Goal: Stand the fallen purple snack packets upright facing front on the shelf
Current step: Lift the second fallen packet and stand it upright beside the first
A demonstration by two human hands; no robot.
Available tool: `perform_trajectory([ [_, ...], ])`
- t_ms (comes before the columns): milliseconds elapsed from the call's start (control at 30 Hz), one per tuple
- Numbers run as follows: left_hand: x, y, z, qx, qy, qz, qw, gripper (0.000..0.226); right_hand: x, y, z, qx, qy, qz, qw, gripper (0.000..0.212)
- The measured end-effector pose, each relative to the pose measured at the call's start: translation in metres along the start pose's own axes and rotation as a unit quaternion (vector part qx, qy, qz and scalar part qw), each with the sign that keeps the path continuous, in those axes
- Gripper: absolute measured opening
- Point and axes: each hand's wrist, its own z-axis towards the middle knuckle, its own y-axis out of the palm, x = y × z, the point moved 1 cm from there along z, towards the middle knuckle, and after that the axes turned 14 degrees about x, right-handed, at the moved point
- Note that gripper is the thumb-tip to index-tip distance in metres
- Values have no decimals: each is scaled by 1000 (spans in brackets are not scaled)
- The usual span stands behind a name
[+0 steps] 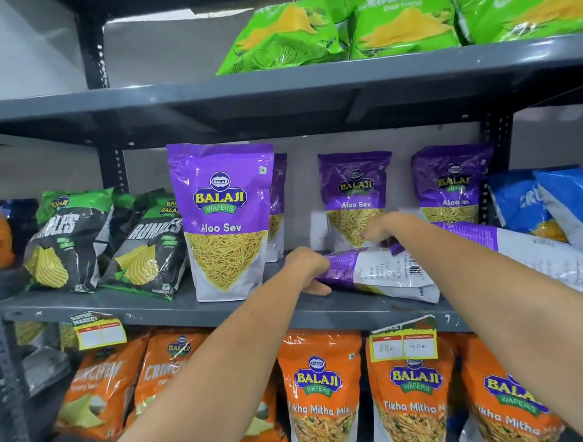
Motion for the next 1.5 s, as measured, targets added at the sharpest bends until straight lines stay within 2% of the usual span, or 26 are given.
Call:
perform_trajectory([
  [133, 3, 7, 7, -2, 5, -61, 998, 18, -1, 1, 6, -23, 1, -4, 1000, 55],
  [300, 2, 13, 16, 39, -1, -83, 996, 11, 3, 12, 22, -18, -17, -69, 997, 52],
  [400, 2, 15, 21, 65, 8, -119, 991, 26, 4, 16, 28, -27, -33, -73, 996, 51],
  [533, 6, 15, 26, 101, -5, -142, 985, 23, 13, 18, 40, -61, -25, -9, 998, 37],
  [633, 13, 13, 29, 107, 1, -160, 981, 13, 23, 17, 51, -61, 34, 86, 994, 23],
  [667, 15, 12, 33, 117, 5, -167, 979, 18, 26, 17, 54, -57, 50, 129, 989, 23],
  [767, 21, 4, 41, 190, 41, -182, 964, 24, 34, 19, 63, -73, 77, 300, 948, 24],
  [867, 30, -7, 44, 253, 92, -171, 948, 26, 39, 17, 65, -104, 108, 457, 877, 19],
  [967, 42, -16, 42, 292, 122, -174, 933, 16, 42, 10, 62, -97, 95, 542, 829, 9],
  [1067, 51, -25, 48, 326, 134, -207, 912, 33, 42, 7, 56, -44, 60, 572, 817, 13],
  [1167, 57, -32, 55, 345, 138, -241, 897, 25, 39, 6, 50, -4, 16, 626, 779, 12],
  [1267, 65, -38, 54, 341, 170, -266, 885, 20, 37, 5, 44, 29, -17, 648, 761, 19],
  [1400, 65, -36, 57, 343, 192, -303, 868, 17, 40, 10, 38, 68, -40, 650, 756, 34],
  [1500, 56, -29, 64, 319, 184, -313, 876, 15, 43, 12, 34, 84, -49, 637, 765, 34],
])
